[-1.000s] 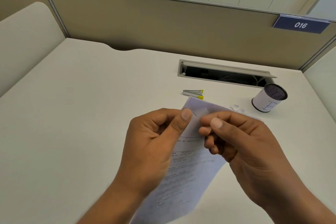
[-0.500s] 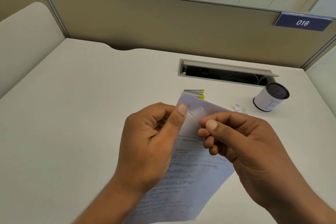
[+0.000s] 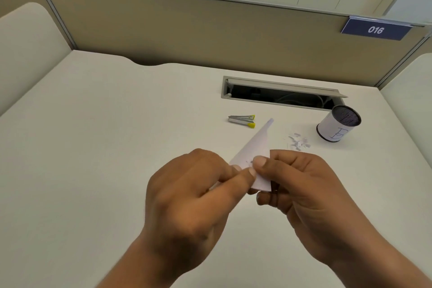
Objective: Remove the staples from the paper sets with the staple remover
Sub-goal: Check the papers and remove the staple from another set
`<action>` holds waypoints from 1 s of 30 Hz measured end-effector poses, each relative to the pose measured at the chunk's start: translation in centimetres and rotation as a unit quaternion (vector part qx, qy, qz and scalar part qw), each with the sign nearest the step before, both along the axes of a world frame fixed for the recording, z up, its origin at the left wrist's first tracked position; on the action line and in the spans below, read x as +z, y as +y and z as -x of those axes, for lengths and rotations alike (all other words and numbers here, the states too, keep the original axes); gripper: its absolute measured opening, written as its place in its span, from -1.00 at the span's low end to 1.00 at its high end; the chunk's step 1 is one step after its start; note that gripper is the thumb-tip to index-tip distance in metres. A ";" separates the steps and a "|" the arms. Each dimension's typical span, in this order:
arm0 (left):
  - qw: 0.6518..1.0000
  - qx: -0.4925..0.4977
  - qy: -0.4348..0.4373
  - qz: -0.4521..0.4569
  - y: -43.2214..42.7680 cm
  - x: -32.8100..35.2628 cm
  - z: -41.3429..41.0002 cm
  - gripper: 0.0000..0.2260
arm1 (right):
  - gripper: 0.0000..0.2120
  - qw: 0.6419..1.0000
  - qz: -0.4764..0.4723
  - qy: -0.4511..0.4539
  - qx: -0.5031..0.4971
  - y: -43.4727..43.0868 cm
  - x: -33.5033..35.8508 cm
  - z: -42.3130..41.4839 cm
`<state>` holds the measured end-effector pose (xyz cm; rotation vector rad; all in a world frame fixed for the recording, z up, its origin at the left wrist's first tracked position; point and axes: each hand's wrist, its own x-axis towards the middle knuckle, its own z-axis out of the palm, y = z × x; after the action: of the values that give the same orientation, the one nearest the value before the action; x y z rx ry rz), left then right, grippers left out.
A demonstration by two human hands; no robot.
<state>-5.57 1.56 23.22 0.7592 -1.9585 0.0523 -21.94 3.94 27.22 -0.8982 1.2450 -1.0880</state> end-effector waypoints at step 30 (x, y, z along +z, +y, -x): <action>0.909 0.032 0.034 -0.413 -0.1 -4.2 -3.0 -0.83 | -0.78 0.995 0.080 -0.047 -0.030 -0.2 -1.1 1.7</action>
<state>-2.53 1.48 19.02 1.3401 -1.8592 -0.8011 -23.66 3.74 26.13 -0.9238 1.1244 -1.2772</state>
